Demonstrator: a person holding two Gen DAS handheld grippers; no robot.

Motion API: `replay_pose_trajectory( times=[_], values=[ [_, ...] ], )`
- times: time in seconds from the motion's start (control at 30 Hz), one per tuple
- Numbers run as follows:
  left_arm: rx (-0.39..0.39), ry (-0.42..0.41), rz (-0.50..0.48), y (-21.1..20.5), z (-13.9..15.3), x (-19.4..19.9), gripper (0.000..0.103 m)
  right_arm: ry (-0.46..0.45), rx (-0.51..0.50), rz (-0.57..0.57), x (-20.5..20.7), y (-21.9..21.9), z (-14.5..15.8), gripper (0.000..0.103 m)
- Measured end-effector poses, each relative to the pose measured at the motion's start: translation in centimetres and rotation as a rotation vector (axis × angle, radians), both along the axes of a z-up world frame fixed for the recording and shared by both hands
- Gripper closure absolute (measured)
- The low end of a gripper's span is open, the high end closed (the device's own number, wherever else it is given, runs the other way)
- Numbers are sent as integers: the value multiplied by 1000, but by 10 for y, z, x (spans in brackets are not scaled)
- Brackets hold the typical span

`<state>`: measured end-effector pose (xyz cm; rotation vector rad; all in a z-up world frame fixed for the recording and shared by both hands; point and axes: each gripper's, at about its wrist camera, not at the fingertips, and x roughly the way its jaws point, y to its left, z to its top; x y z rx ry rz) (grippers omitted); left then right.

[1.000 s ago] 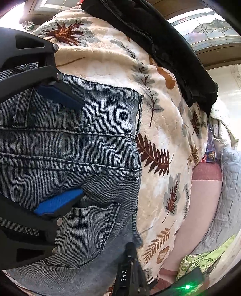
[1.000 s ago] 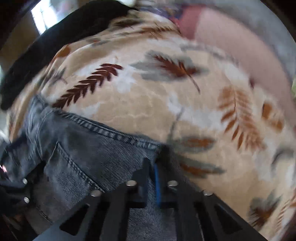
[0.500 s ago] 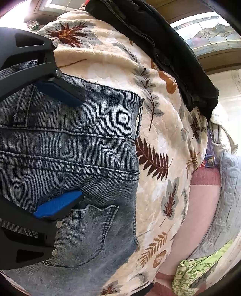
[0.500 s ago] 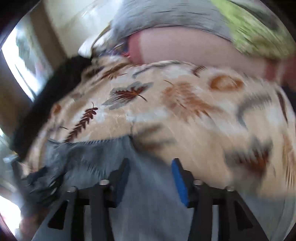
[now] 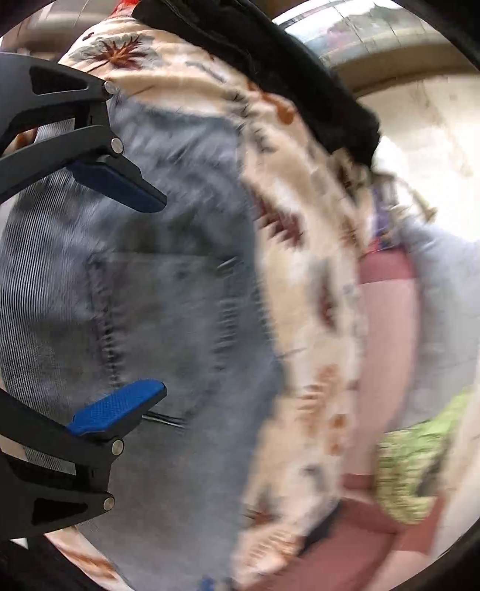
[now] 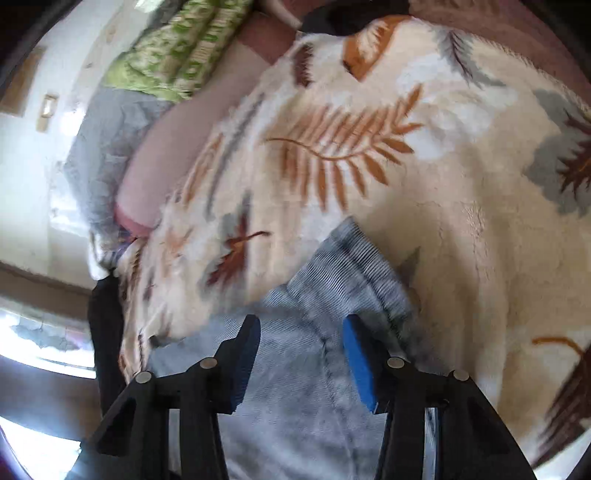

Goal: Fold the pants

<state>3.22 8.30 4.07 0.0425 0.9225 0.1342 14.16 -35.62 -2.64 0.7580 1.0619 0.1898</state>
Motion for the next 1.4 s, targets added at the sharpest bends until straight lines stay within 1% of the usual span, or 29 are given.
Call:
replay_pose_trajectory(
  times=[0.03,0.07,0.1,0.13,0.17,0.2,0.23,0.3,0.37,0.43,0.5,0.57,0.6,0.63,0.67,0.7,0.73,0.83,0.9,0.97,1.0,1.03,1.07,1.1,1.13,1.17,1.27,1.33,1.4],
  values=[
    [22,43,0,-3,-12,4,11,-28,0,17,-7,3,8,51],
    [37,44,-2,-4,-16,6,11,-51,-9,33,-12,6,13,47],
    [49,27,-8,-5,-17,4,11,-64,-34,38,-18,9,16,37],
    [54,27,-10,-5,-15,5,11,-51,-84,28,-20,11,11,31],
    [51,30,-10,-5,-15,7,11,-2,-147,24,-18,13,0,25],
    [45,28,-9,-4,-15,8,11,55,-155,40,-13,12,-18,26],
    [36,23,-6,-2,-15,8,11,40,-126,16,-14,7,-21,27],
    [24,5,-5,3,-14,6,11,44,-96,-16,-21,7,-4,27],
    [9,-10,1,5,-15,1,11,-27,-89,-5,-35,15,21,27],
    [-6,-21,2,6,-12,0,11,-50,-81,23,-50,25,34,27],
    [-33,-36,5,7,-8,-1,11,-39,-44,30,-65,33,29,27],
    [-73,-39,12,10,-7,0,11,45,-34,28,-76,42,2,26],
    [-88,-33,19,12,-8,1,11,115,-63,31,-75,44,-20,26],
    [-95,-25,24,13,-9,3,11,138,-44,26,-75,43,-34,28],
    [-93,-23,23,12,-10,3,11,115,-22,-12,-78,41,-34,28],
    [-88,-27,20,12,-9,3,11,126,-13,-25,-78,41,-27,28],
    [-86,-37,17,11,-8,1,11,127,-10,-3,-79,42,-19,28],
    [-104,-49,20,14,-6,-2,11,38,-35,14,-81,47,11,28],
    [-117,-69,29,16,-2,-5,11,3,-35,16,-80,47,15,24],
    [-116,-85,33,16,0,-7,11,80,-71,-3,-81,40,-5,18],
    [-110,-85,34,17,0,-8,11,159,-74,-14,-79,35,-23,20],
    [-99,-71,31,16,-2,-7,11,134,-58,-35,-80,32,-23,20],
    [-84,-37,25,15,-8,-5,11,133,-61,-37,-80,33,-14,21],
    [-66,6,17,13,-16,-2,11,135,-63,-15,-76,36,-5,20],
    [-38,18,12,10,-20,-2,11,95,-56,4,-73,40,8,20],
    [-7,3,5,6,-19,-3,11,53,-60,11,-69,42,21,20],
    [17,-2,3,2,-20,-2,10,-37,-31,40,-43,52,46,20],
    [7,-2,11,4,-20,0,9,-51,19,27,-17,53,43,20],
    [4,-3,12,5,-20,2,8,-21,83,32,11,53,22,20]
  ],
)
